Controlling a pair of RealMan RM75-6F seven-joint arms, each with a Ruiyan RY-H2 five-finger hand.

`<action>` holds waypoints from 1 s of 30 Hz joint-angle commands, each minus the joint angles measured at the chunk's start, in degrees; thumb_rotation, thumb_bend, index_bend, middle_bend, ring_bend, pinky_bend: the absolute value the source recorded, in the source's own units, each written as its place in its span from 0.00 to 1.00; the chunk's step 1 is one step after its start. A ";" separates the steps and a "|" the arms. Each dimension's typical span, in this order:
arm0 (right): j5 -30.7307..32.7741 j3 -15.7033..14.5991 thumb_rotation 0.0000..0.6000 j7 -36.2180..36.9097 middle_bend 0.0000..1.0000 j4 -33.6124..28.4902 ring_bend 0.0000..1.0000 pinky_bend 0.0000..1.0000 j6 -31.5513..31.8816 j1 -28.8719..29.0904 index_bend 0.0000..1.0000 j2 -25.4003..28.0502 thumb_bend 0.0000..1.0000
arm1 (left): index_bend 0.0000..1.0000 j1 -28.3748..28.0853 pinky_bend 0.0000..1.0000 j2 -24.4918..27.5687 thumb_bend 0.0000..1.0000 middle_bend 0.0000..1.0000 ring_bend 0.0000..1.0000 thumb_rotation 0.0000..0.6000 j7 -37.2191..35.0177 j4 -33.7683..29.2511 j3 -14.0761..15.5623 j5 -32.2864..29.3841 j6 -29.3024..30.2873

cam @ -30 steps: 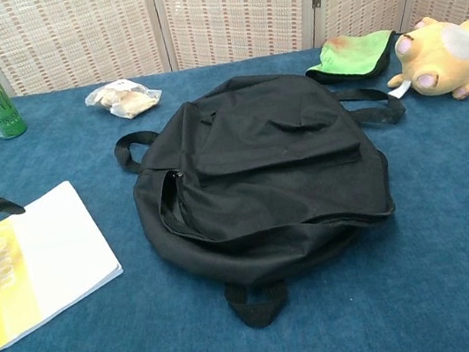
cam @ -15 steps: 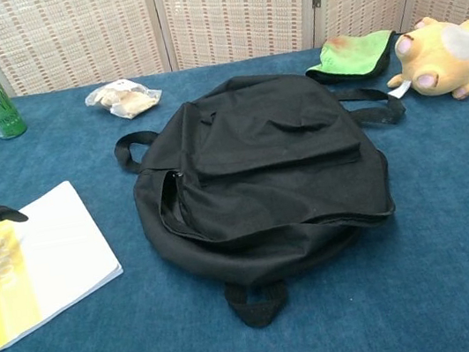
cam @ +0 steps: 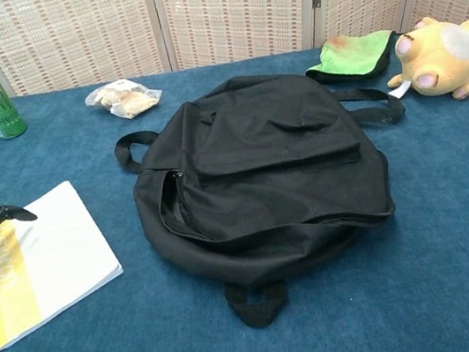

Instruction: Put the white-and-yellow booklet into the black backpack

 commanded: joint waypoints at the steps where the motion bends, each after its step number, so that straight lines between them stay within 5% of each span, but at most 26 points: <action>1: 0.04 0.00 1.00 -0.08 0.15 0.02 0.10 0.05 0.02 -0.03 0.09 -0.03 0.19 | 0.21 -0.25 0.16 -0.98 0.06 0.21 0.18 1.00 -3.63 1.38 0.21 0.65 1.10; 30: 0.28 0.02 1.00 0.63 0.15 0.89 0.10 0.05 1.17 -0.90 0.09 -0.30 0.19 | 0.35 -0.85 0.19 -7.07 0.33 0.33 0.26 1.00 -14.88 8.63 0.01 3.62 10.77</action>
